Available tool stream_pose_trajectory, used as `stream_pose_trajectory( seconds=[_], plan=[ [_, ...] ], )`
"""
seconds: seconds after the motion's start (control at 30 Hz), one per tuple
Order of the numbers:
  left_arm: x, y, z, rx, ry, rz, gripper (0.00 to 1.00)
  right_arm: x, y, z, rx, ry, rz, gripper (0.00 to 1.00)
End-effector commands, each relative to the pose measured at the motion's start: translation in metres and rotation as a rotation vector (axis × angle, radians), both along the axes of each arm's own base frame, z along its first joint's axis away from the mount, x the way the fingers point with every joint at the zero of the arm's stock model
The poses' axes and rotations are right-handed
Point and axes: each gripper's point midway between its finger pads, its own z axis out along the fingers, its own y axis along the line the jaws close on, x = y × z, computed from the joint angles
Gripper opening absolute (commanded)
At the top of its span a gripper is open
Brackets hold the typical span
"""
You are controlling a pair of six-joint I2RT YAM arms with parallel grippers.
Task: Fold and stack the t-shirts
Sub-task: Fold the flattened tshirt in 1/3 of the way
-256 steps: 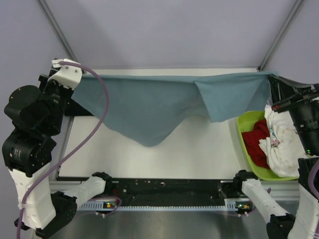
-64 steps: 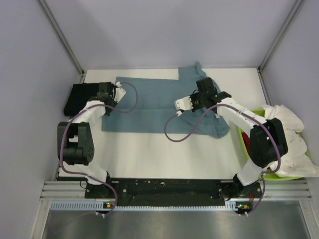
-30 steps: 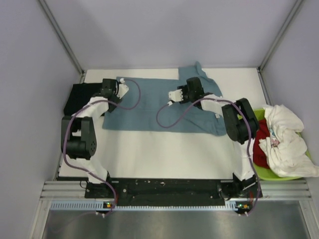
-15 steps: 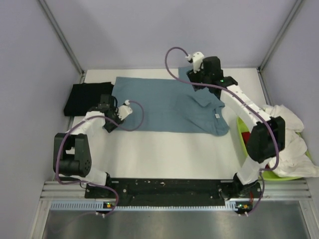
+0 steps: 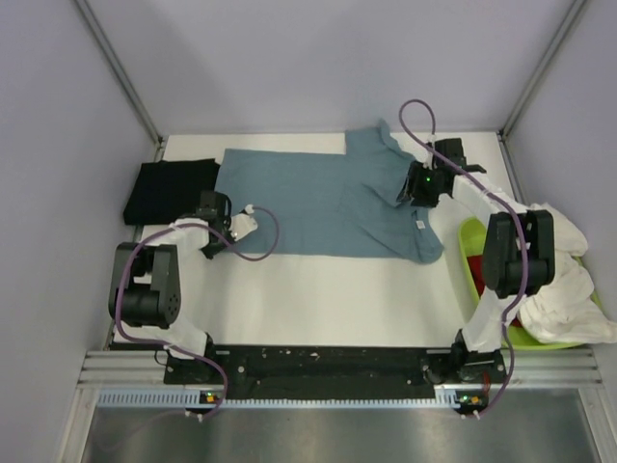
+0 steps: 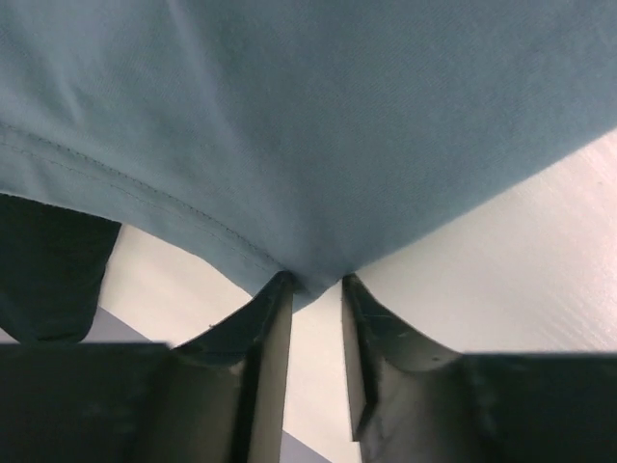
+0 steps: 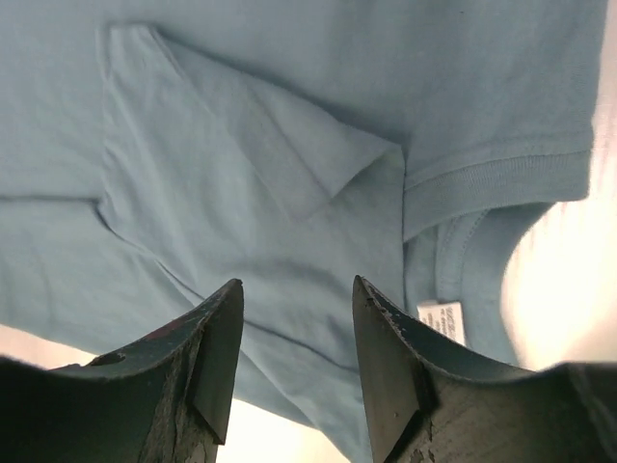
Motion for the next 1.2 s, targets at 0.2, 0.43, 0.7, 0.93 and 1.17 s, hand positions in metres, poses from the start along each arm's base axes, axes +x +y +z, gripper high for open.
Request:
stream_pose_trajectory(
  seconds=[0.2, 0.43, 0.7, 0.93, 1.17],
  plan=[
    [0.005, -0.007, -0.004, -0.003, -0.021, -0.018, 0.0, 0.04, 0.017, -0.025, 0.344, 0.044, -0.307, 0.54],
    [0.009, -0.008, 0.002, -0.008, -0.049, -0.006, 0.0, 0.054, 0.011, -0.041, 0.317, 0.043, -0.369, 0.51],
    [0.013, -0.002, 0.007, 0.014, -0.061, 0.04, 0.0, 0.068, 0.008, -0.051, 0.294, 0.053, -0.361, 0.35],
    [0.011, 0.002, 0.003, 0.039, -0.068, 0.046, 0.0, 0.109, -0.01, -0.021, 0.208, -0.073, -0.34, 0.0],
    [0.004, 0.007, -0.007, 0.067, -0.044, 0.038, 0.0, 0.133, -0.021, -0.008, 0.108, -0.136, -0.297, 0.0]
  ],
)
